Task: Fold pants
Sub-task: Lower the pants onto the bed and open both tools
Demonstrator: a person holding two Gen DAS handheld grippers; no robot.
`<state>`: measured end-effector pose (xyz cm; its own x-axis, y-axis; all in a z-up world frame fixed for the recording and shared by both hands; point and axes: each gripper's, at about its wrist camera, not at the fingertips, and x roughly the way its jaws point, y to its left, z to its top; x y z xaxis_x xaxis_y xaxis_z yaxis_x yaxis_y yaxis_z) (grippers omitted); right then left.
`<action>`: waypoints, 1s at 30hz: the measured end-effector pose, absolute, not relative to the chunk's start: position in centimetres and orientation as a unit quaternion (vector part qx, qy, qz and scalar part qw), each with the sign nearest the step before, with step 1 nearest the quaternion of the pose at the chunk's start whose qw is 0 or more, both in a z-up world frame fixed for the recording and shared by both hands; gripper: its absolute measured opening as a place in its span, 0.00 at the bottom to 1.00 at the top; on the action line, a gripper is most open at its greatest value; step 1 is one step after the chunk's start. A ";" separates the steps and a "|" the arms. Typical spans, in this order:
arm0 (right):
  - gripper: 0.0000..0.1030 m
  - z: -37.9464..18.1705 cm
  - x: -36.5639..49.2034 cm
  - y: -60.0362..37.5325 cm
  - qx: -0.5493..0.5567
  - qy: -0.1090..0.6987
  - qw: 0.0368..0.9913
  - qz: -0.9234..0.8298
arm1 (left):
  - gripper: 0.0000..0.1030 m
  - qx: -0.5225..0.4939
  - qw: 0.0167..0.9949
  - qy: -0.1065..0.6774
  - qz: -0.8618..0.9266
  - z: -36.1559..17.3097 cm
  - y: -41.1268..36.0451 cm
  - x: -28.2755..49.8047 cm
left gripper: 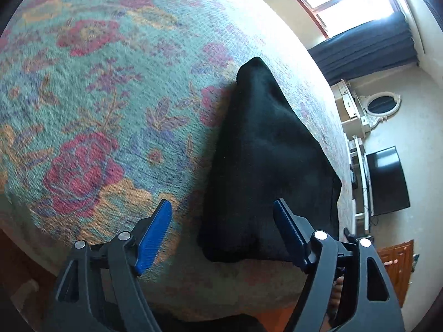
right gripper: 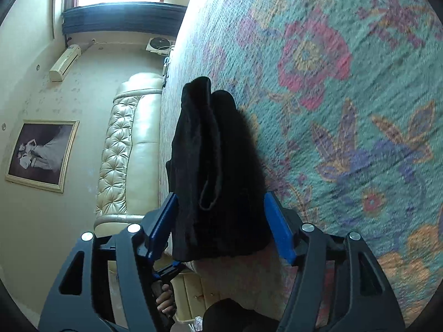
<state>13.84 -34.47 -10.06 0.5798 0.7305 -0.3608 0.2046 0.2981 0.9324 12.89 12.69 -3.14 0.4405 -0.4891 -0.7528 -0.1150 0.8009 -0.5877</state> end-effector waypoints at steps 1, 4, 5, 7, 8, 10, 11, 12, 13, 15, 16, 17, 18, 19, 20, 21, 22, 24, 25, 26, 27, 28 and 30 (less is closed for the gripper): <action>0.66 -10.0 14.4 -34.4 0.556 0.417 0.692 0.195 | 0.79 -0.279 0.803 0.514 -0.115 -2.8 12.1 12.9; 0.66 -10.4 16.2 -34.0 0.548 0.421 0.693 0.205 | 0.79 -0.257 0.808 0.518 -0.113 -2.7 11.4 12.9; 0.66 -10.5 16.7 -33.8 0.547 0.421 0.693 0.209 | 0.79 -0.256 0.806 0.521 -0.112 -2.9 11.3 13.0; 0.66 -10.7 17.7 -33.1 0.541 0.424 0.691 0.223 | 0.79 -0.257 0.803 0.527 -0.109 -3.2 11.4 13.1; 0.66 -10.8 18.1 -32.9 0.533 0.428 0.694 0.227 | 0.79 -0.259 0.801 0.529 -0.106 -3.4 11.5 13.1; 0.47 -10.7 18.5 -32.3 0.511 0.439 0.703 0.227 | 0.79 -0.264 0.800 0.530 -0.101 -3.6 11.7 13.2; 0.35 -11.0 18.6 -32.2 0.501 0.448 0.704 0.229 | 0.79 -0.266 0.800 0.529 -0.099 -3.6 12.0 13.2; 0.31 -11.4 18.5 -32.3 0.504 0.448 0.701 0.232 | 0.79 -0.266 0.800 0.529 -0.097 -3.5 12.0 13.2; 0.30 -11.8 18.4 -32.5 0.512 0.444 0.695 0.240 | 0.79 -0.264 0.802 0.527 -0.094 -3.5 12.1 13.2; 0.28 -12.1 18.2 -32.8 0.521 0.437 0.689 0.250 | 0.79 -0.259 0.805 0.526 -0.092 -3.4 12.2 13.2; 0.29 -12.1 18.2 -32.9 0.519 0.436 0.690 0.253 | 0.79 -0.257 0.805 0.527 -0.092 -3.5 12.4 13.1; 0.31 -11.9 18.2 -32.9 0.518 0.435 0.690 0.256 | 0.79 -0.256 0.805 0.528 -0.091 -3.5 12.4 13.1; 0.34 -11.8 18.2 -33.0 0.521 0.435 0.687 0.259 | 0.79 -0.256 0.804 0.529 -0.090 -3.5 12.4 13.1; 0.35 -11.7 18.3 -33.1 0.526 0.433 0.683 0.261 | 0.79 -0.256 0.803 0.530 -0.090 -3.6 12.3 13.1; 0.38 -11.5 18.4 -33.2 0.528 0.432 0.683 0.261 | 0.79 -0.256 0.803 0.531 -0.090 -3.6 12.2 13.2; 0.40 -11.3 18.5 -33.3 0.525 0.431 0.687 0.260 | 0.79 -0.255 0.803 0.531 -0.090 -3.5 12.2 13.1; 0.41 -11.1 18.7 -33.3 0.517 0.432 0.693 0.257 | 0.79 -0.253 0.804 0.531 -0.090 -3.5 12.1 13.2; 0.48 -10.2 19.2 -33.2 0.498 0.431 0.709 0.251 | 0.79 -0.250 0.804 0.532 -0.092 -3.5 11.9 13.2; 0.50 -10.0 19.5 -33.1 0.494 0.430 0.713 0.250 | 0.79 -0.248 0.804 0.533 -0.091 -3.5 11.8 13.3; 0.50 -9.8 19.8 -33.1 0.489 0.431 0.717 0.246 | 0.79 -0.247 0.804 0.533 -0.091 -3.6 11.8 13.3; 0.51 -9.6 20.0 -33.2 0.485 0.431 0.722 0.242 | 0.79 -0.247 0.804 0.533 -0.092 -3.6 11.8 13.3; 0.51 -9.4 20.2 -33.1 0.481 0.433 0.725 0.237 | 0.79 -0.246 0.804 0.533 -0.092 -3.6 11.7 13.4; 0.53 -9.5 20.4 -33.1 0.480 0.436 0.724 0.237 | 0.79 -0.248 0.803 0.534 -0.092 -3.6 11.8 13.4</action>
<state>20.37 -33.10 -9.47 0.5077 0.7617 -0.4026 0.0745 0.4267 0.9013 13.36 11.77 -3.58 0.4130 -0.4122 -0.8121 -0.1175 0.8602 -0.4963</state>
